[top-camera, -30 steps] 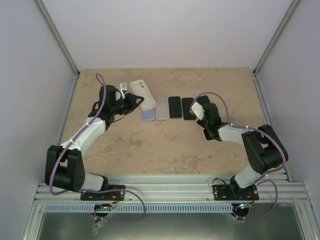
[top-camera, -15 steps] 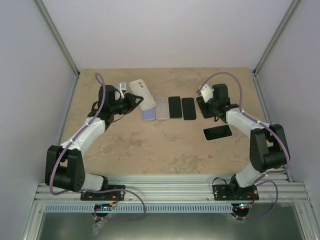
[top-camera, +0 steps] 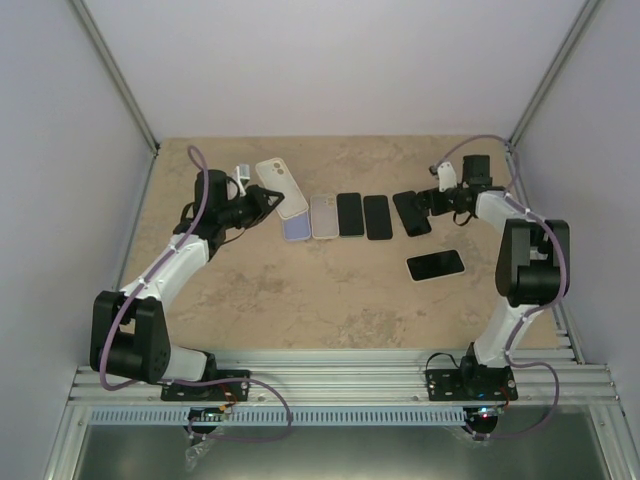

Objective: Take the phone out of the phone case
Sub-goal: Place the phone at the center of the board.

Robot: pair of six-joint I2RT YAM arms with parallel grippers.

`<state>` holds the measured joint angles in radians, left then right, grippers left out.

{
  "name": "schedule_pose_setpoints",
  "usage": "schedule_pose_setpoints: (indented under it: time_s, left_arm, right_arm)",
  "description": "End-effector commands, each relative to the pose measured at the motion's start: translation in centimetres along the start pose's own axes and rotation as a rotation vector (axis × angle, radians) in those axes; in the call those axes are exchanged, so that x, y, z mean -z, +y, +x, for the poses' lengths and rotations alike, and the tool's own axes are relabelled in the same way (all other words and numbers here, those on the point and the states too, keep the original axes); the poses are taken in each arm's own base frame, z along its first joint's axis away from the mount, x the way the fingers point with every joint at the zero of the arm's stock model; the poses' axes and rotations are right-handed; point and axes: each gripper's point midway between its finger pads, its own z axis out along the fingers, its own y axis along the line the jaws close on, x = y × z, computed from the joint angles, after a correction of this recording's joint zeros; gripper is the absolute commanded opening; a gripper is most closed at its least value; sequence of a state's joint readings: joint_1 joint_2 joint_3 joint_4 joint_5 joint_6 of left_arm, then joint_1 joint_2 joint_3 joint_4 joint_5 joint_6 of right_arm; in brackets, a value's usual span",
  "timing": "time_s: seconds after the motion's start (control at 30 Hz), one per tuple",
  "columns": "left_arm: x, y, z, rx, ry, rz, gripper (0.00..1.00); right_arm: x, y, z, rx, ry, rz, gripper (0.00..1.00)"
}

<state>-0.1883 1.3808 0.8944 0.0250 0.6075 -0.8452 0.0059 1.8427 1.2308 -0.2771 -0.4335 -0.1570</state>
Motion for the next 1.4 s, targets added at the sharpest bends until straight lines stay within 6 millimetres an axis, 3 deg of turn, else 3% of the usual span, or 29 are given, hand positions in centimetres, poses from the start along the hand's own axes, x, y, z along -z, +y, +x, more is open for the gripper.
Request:
schedule_pose_setpoints:
  time_s: [0.0,0.5,1.07,1.37]
  left_arm:
    - [0.5,-0.8,-0.7,-0.022,-0.017,0.024,0.0]
    - [0.8,-0.9,-0.8,-0.027,-0.022,0.022,0.0]
    - [0.4,-0.6,-0.9,-0.015,-0.014,0.024,0.0]
    - [0.0,0.0,-1.2,-0.054,-0.012,-0.008,0.0]
  right_arm:
    - [-0.5,-0.8,1.3,-0.14,0.032,-0.1,0.84]
    - [-4.4,-2.2,4.1,-0.252,0.102,-0.176,0.79]
    - [-4.5,0.9,7.9,-0.286,0.158,-0.28,0.62]
    - [-4.3,2.4,8.5,-0.278,0.166,-0.306,0.58]
